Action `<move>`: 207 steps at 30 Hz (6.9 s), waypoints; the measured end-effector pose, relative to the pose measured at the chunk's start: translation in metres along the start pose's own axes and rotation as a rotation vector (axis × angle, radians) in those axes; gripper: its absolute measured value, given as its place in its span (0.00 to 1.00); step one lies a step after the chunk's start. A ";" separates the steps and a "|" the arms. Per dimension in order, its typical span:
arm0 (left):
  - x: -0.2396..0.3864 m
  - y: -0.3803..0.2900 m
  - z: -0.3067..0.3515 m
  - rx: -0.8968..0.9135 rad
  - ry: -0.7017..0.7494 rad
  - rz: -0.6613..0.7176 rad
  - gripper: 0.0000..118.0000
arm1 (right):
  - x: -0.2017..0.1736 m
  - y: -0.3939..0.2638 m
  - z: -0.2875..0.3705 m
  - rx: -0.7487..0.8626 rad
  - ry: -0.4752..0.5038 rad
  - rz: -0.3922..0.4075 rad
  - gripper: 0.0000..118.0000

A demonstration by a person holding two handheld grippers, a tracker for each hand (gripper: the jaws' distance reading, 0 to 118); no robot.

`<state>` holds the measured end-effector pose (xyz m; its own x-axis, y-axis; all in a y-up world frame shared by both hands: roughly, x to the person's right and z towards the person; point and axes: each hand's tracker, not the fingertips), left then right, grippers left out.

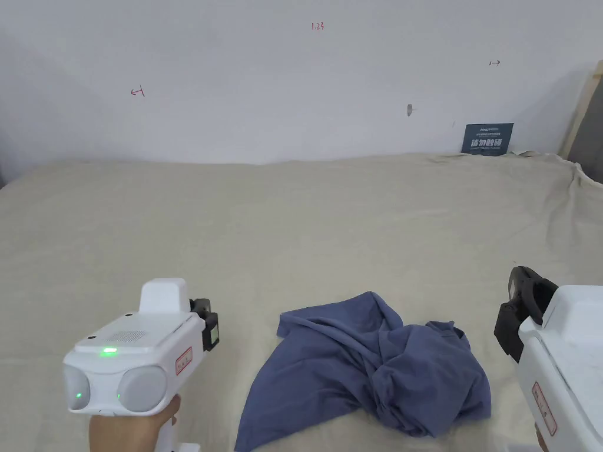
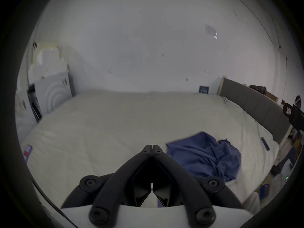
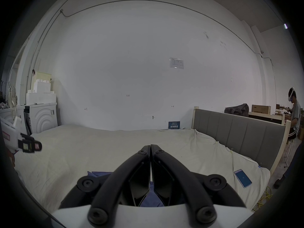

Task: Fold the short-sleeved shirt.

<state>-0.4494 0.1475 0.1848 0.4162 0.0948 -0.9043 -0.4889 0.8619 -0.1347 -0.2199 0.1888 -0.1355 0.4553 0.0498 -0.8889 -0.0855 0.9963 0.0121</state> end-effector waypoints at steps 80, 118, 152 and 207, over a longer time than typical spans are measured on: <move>0.023 -0.038 -0.083 -0.408 -0.160 0.023 0.03 | 0.027 -0.149 -0.305 -0.974 0.028 -0.023 0.55; -0.079 0.219 -0.077 0.004 -0.032 0.200 0.03 | 0.099 0.170 -0.299 -0.345 -0.011 -0.038 0.04; -0.129 0.180 -0.109 -0.085 0.100 0.102 0.03 | 0.063 0.051 -0.288 -0.501 0.047 0.035 0.04; -0.129 -0.129 0.027 -0.570 0.182 0.156 0.33 | 0.087 -0.181 -0.022 -0.870 0.021 -0.084 0.16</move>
<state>-0.4198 0.0374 0.3295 0.1935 0.0683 -0.9787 -0.8873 0.4378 -0.1449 -0.1840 0.0109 -0.2247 0.4745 -0.0315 -0.8797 -0.7024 0.5887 -0.4000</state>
